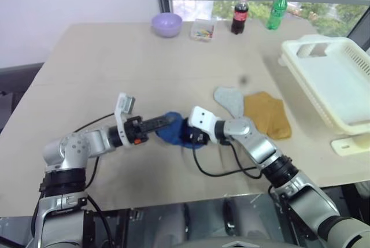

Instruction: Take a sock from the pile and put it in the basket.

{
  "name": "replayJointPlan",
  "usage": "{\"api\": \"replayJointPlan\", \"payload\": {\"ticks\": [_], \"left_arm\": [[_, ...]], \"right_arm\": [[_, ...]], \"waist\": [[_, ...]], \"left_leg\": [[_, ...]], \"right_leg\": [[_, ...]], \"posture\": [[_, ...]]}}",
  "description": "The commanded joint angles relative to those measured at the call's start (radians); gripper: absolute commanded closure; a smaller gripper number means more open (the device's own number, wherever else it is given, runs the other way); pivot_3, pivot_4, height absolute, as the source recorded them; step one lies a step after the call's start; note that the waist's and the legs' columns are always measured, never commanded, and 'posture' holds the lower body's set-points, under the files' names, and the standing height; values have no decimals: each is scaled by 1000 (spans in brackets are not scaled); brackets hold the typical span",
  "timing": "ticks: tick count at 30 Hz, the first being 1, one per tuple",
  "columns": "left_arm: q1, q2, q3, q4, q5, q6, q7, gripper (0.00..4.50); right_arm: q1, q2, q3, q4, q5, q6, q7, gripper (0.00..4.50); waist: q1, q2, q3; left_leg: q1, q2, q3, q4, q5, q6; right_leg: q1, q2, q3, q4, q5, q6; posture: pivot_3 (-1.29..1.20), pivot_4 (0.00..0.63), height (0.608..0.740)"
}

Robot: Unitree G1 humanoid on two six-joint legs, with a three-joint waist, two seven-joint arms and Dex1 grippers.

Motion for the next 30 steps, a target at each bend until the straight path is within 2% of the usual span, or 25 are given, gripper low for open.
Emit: {"api": "replayJointPlan", "payload": {"ticks": [1, 8, 14, 17, 19, 30], "left_arm": [[2, -7, -7, -49, -33, 7, -3, 1014], [-20, -46, -7, -35, -40, -2, 25, 1014], [-25, -77, -33, -13, -17, -36, 36, 1014], [-28, -93, -46, -4, -5, -53, 39, 922], [-37, -105, -42, 6, -7, -58, 45, 922], [-79, -134, -33, 62, -5, -78, 58, 922]], "right_arm": [[15, -18, -8, 5, -26, 36, -11, 1655], [1, -54, -64, -64, -8, 93, -12, 1655], [17, -95, -96, -196, 22, 219, 9, 1655], [26, -111, -98, -271, 48, 290, 24, 952], [29, -112, -112, -304, 55, 310, 10, 95], [15, -114, -194, -430, 134, 446, -36, 39]], "waist": [[0, 0, 0], [7, 0, 0], [8, -1, 1], [5, -1, 2], [5, -1, 2], [5, -3, 3]], "left_leg": [[0, 0, 0, 0, 0, 0], [-1, -1, 0, 0, 0, 0], [-2, -1, 0, 0, 0, 0], [-2, -1, 0, 0, 0, 0], [-3, -1, 0, -1, 0, 0], [-3, -1, 0, -1, 0, 0]], "right_leg": [[0, 0, 0, 0, 0, 0], [0, 0, 0, 0, 1, -1], [0, -1, 0, -1, 1, -1], [-1, 0, 0, -1, 1, -2], [-1, 0, 0, -1, 1, -2], [-1, 0, 0, -1, 1, -1]], "posture": [[0, 150, 729], [0, 150, 729], [0, 150, 729], [0, 150, 729], [0, 150, 729], [0, 150, 729]]}}
